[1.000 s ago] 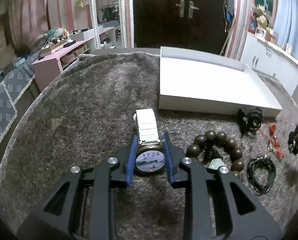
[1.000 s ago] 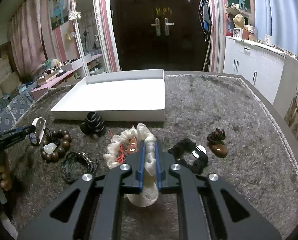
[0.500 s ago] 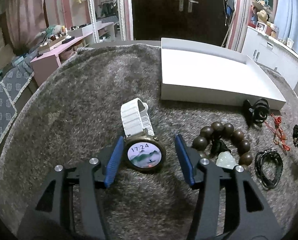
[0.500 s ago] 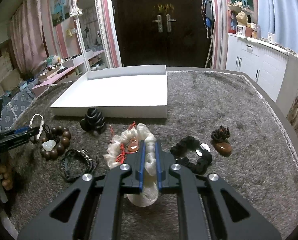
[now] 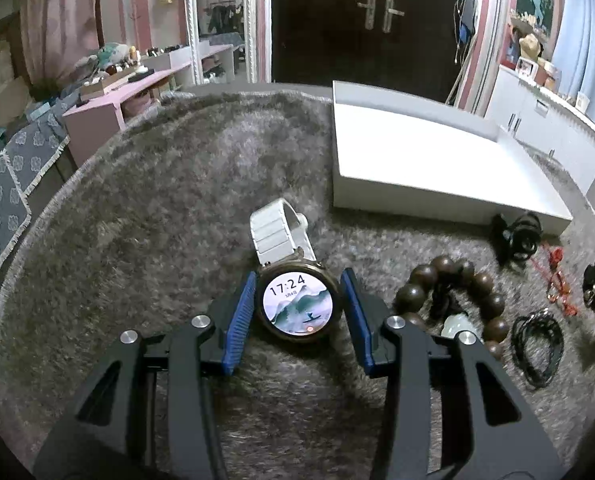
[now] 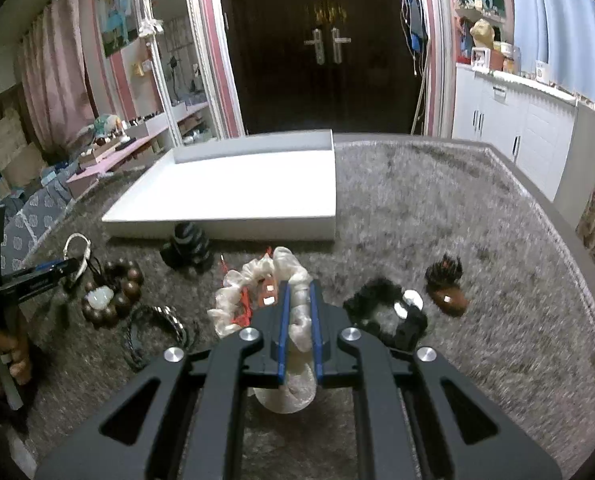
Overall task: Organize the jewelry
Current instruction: 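Carry scrunchie and watch into the white tray and open both grippers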
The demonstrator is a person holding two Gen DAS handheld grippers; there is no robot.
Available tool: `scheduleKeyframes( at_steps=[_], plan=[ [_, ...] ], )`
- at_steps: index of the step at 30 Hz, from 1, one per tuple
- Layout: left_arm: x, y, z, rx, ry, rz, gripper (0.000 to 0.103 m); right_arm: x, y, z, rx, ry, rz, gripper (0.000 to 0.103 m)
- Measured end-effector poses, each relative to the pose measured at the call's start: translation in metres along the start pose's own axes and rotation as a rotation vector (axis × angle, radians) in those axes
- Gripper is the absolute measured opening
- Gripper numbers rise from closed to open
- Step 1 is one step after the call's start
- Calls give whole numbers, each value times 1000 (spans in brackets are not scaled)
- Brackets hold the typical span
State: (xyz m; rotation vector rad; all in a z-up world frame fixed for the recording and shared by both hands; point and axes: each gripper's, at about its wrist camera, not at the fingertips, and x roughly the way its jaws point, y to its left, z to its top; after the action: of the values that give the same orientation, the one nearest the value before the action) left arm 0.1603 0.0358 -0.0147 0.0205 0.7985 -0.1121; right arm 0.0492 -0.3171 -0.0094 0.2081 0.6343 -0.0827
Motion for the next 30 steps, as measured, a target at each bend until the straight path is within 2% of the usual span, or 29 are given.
scheduleKeyframes(
  at_steps=[7,12,17,25,30],
  plan=[
    [-26,-4,20,14,-71,-14,42,-13,4,34,-17,-97,7,9],
    [-40,-17,48,45,-133,-30,42,-18,9,65,-34,-173,26,9],
    [-48,-29,72,66,-178,-52,42,-13,14,87,-50,-209,35,9],
    [-43,-51,119,89,-228,-60,42,15,9,115,-36,-201,42,9],
    [-17,-67,132,95,-208,-62,42,65,0,119,9,-94,68,9]
  ],
)
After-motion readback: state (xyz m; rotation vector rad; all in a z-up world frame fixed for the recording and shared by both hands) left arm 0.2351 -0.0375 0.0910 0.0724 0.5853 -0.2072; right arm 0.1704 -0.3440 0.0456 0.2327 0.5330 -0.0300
